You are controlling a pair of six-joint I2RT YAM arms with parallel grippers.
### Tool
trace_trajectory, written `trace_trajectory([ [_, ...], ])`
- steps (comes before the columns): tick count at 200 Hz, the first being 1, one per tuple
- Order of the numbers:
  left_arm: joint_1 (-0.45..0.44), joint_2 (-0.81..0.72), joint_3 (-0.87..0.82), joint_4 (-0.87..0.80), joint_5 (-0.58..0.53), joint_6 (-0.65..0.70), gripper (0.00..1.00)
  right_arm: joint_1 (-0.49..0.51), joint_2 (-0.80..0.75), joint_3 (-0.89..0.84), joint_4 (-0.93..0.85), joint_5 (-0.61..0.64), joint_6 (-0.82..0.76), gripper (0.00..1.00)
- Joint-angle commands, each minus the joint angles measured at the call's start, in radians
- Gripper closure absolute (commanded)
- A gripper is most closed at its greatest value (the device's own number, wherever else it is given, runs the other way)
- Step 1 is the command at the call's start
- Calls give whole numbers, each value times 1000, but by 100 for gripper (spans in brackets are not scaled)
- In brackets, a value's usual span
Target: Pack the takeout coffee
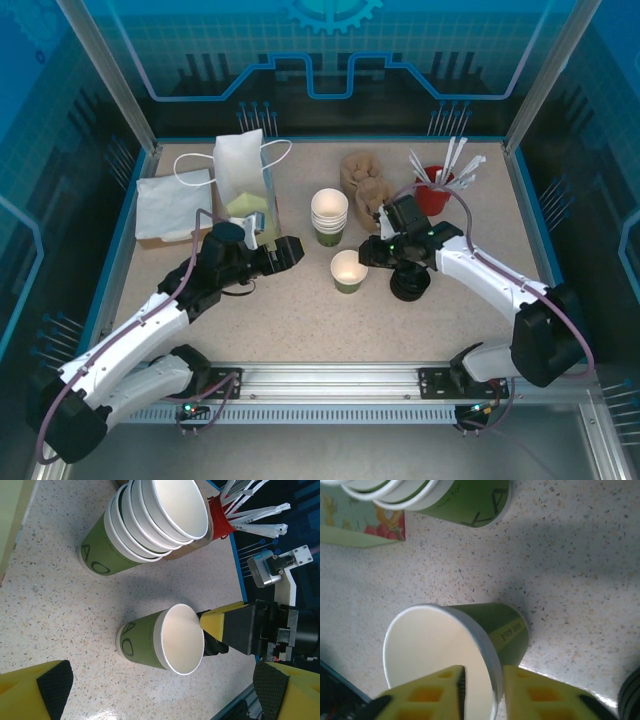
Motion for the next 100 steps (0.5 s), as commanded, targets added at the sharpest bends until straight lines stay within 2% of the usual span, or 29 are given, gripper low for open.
trace_trajectory([
  [1, -6, -1, 6, 1, 9, 21, 3, -12, -46, 38, -83, 34, -65, 59],
  [16, -6, -2, 19, -10, 9, 35, 3, -43, -84, 54, -143, 60, -116, 54],
  [35, -9, -2, 34, -9, 23, 62, 3, -87, -121, 74, -236, 78, -219, 53],
  [64, -47, -2, 46, 29, 30, 121, 3, -97, -91, 119, -409, 192, -352, 53],
  [100, -78, 6, 44, 66, 5, 128, 2, -109, -12, 121, -450, 156, -410, 44],
])
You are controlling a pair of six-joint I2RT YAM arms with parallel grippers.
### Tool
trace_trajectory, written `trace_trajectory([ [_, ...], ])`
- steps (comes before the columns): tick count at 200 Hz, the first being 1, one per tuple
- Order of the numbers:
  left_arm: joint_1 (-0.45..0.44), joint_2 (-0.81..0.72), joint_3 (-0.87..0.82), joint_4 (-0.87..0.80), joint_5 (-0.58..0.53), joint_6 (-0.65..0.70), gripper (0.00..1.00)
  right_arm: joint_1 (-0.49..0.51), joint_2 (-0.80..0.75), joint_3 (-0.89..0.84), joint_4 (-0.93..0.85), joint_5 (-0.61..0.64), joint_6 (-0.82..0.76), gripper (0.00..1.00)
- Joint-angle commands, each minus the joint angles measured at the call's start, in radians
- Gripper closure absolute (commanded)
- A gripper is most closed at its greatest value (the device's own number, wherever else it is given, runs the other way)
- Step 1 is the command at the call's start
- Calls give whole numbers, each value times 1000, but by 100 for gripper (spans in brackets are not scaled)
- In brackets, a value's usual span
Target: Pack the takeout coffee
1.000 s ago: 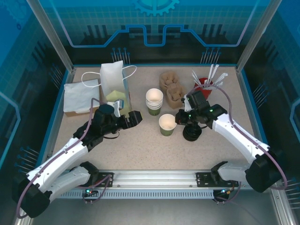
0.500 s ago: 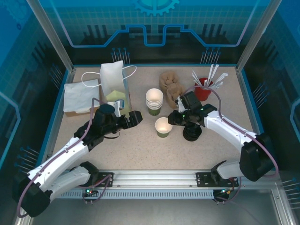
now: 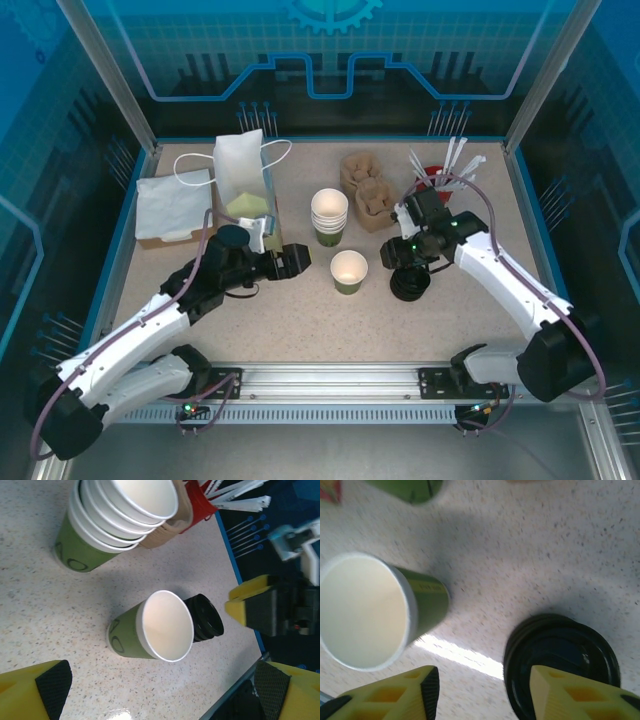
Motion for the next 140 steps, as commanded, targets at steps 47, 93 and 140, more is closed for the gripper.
trace_trajectory([
  [47, -17, 17, 42, 17, -10, 43, 2, -33, 168, 19, -92, -40, -93, 45],
  [93, -19, 14, 43, 2, -18, 47, 2, -45, 225, 15, -89, -59, -94, 55],
  [140, -20, 16, 45, -5, -25, 54, 2, -67, 230, 10, -102, -92, -93, 65],
])
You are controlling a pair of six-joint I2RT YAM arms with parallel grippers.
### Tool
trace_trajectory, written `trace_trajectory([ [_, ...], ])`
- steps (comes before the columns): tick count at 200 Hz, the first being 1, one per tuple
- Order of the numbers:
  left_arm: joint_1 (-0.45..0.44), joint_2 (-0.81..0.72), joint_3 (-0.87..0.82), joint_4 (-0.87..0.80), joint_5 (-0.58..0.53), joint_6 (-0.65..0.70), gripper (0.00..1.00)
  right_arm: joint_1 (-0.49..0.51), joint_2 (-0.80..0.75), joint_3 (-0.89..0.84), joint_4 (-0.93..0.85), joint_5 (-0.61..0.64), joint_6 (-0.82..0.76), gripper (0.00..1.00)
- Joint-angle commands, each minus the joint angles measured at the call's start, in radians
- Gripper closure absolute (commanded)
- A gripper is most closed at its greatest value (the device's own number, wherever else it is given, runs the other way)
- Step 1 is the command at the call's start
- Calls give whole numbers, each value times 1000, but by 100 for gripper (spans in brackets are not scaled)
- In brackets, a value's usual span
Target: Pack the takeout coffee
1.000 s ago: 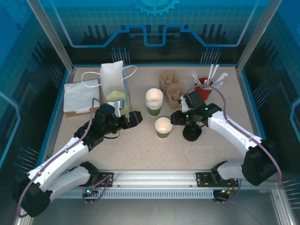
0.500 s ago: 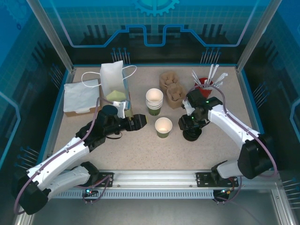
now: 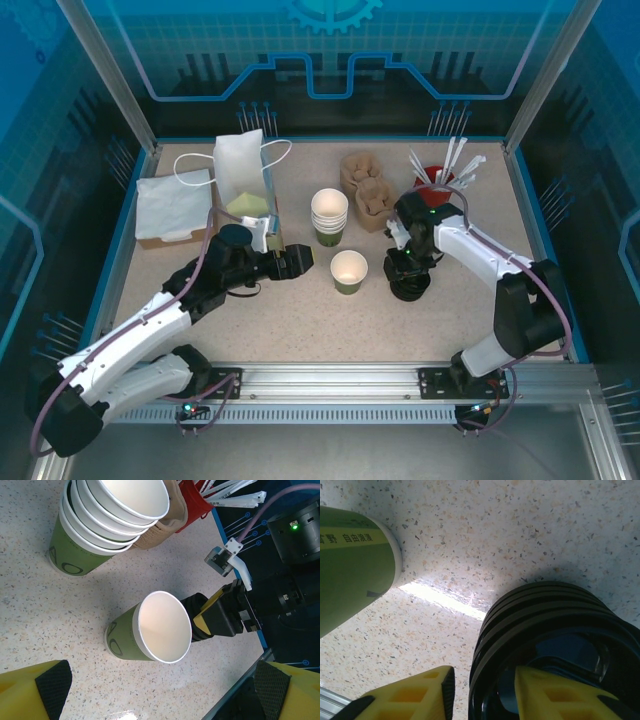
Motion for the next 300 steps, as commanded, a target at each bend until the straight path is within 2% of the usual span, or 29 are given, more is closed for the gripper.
trace_trajectory([
  [1, -10, 1, 38, -13, -22, 28, 2, -20, 4, 10, -40, -42, -7, 66],
  [53, -10, -1, 39, -9, -30, 43, 2, -40, -23, 17, -51, -98, 0, 81],
  [93, -12, -11, 52, 51, -10, 94, 2, -75, -97, 45, -71, -154, 16, 82],
  [116, -15, -18, 61, 125, 16, 155, 1, -119, -177, 67, -68, -247, 35, 82],
  [135, -24, -30, 48, 231, 33, 235, 1, -171, -252, 81, -37, -396, 62, 82],
  [171, -60, -30, -10, 573, 92, 436, 1, -260, -392, 96, 136, -724, 210, 82],
  [214, -128, 70, 68, 632, 227, 820, 1, -279, -428, 152, 289, -953, 412, 82],
  [249, -134, 183, 145, 710, 315, 925, 1, -270, -437, 194, 338, -1051, 517, 82],
  [300, -135, 314, 228, 783, 360, 991, 1, -257, -472, 205, 387, -1068, 599, 82],
])
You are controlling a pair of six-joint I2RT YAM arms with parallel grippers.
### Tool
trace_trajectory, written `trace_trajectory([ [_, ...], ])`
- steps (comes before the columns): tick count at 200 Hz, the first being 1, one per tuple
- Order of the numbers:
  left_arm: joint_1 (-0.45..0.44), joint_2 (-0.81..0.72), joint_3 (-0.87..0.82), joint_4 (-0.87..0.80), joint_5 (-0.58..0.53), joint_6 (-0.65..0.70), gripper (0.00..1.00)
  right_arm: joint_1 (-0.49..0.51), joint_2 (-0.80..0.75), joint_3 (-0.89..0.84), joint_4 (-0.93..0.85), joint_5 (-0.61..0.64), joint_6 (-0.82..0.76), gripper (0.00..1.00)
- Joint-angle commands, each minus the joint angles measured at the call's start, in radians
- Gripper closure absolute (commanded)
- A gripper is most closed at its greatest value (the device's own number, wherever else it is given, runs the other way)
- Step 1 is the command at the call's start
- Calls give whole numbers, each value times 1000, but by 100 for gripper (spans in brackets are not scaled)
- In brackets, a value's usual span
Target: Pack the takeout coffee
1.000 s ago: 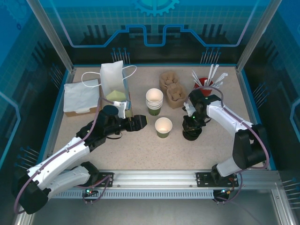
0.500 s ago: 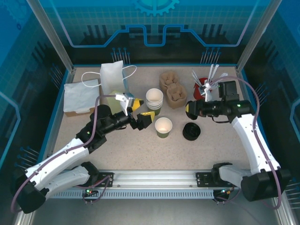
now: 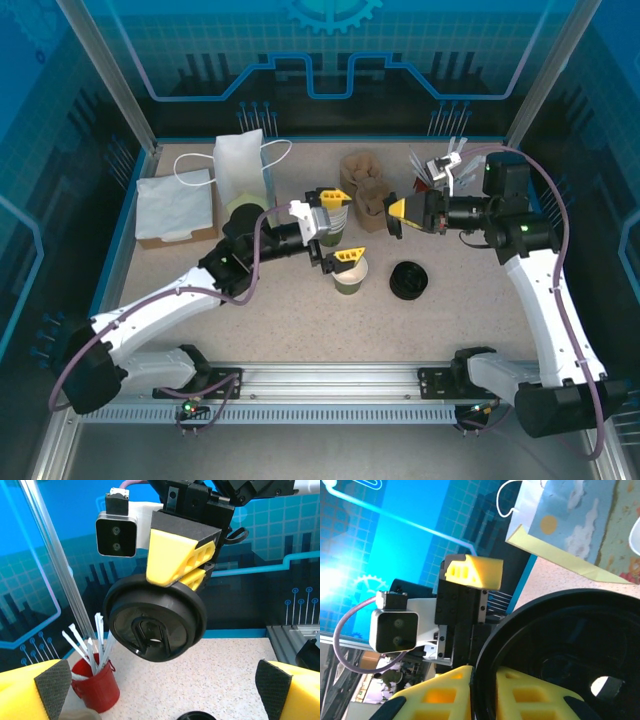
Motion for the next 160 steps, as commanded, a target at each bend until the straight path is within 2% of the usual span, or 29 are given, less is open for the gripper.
trace_trajectory([
  [1, -8, 41, 49, 91, 60, 78, 1, 8, -29, 26, 47, -51, 71, 82],
  [91, -16, 163, 132, 137, 80, 73, 2, 71, -43, 15, 124, -24, 138, 83],
  [160, -29, 196, 157, 127, 87, 72, 10, 105, -41, 16, 159, -4, 164, 83],
])
